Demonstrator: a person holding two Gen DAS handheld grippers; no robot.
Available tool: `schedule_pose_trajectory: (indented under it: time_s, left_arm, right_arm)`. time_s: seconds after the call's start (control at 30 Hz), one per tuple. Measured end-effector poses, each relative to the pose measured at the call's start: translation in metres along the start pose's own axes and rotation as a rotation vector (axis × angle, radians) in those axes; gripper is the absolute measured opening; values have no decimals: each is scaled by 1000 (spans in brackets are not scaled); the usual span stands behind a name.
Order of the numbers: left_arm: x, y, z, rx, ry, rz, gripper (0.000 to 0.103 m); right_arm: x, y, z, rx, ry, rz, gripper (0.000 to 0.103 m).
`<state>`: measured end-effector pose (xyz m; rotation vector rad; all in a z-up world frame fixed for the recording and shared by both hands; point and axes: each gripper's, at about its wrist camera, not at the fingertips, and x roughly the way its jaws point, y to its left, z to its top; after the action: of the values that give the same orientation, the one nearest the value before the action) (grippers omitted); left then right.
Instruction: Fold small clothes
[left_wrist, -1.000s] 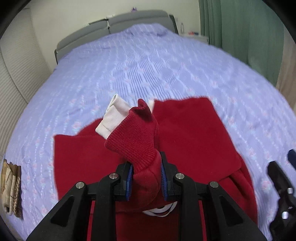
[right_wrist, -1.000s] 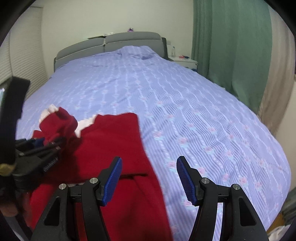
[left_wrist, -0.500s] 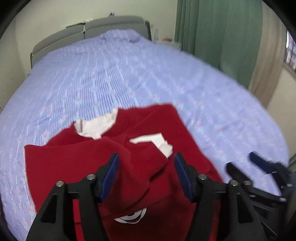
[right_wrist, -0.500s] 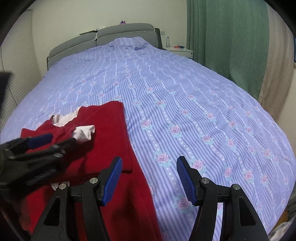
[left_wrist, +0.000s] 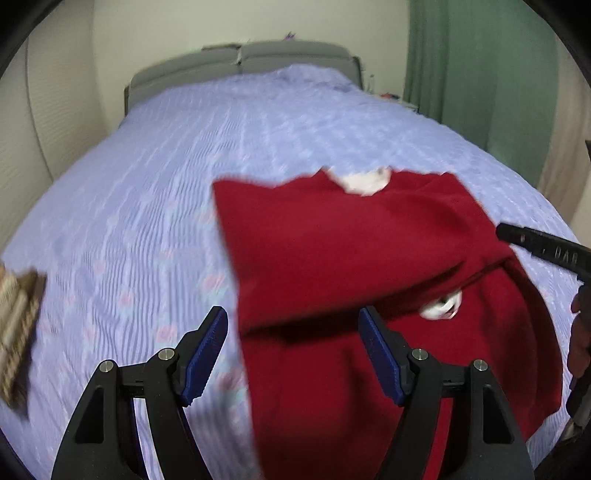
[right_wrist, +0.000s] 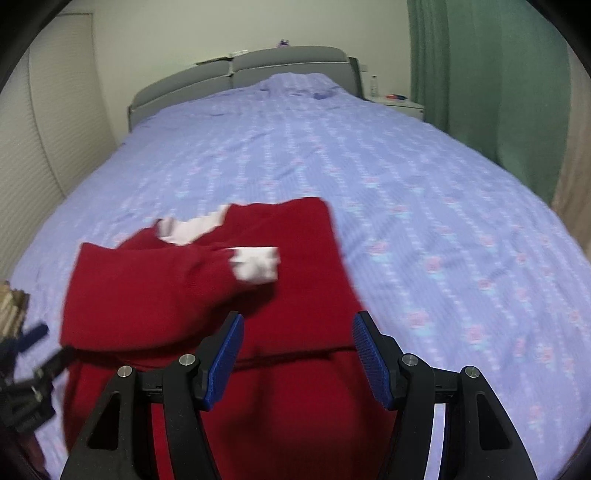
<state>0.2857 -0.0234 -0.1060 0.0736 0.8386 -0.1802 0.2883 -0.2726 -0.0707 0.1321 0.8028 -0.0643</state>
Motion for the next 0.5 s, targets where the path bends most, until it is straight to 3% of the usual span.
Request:
schedule_pose_trajectory:
  time_s: [0.2, 0.3, 0.47, 0.5]
  left_arm:
    - [19, 9, -10, 0, 30, -9, 73]
    - [25, 6, -8, 25, 11, 44, 72]
    - [39, 23, -5, -82, 11, 19, 71]
    - [41, 24, -4, -89, 12, 33, 64]
  right_arm:
    - [20, 29, 2, 10, 38, 19, 61]
    - [20, 31, 3, 16, 36, 11, 61]
    - [10, 21, 4, 89, 27, 42, 61]
    - [11, 21, 4, 95, 31, 50, 61]
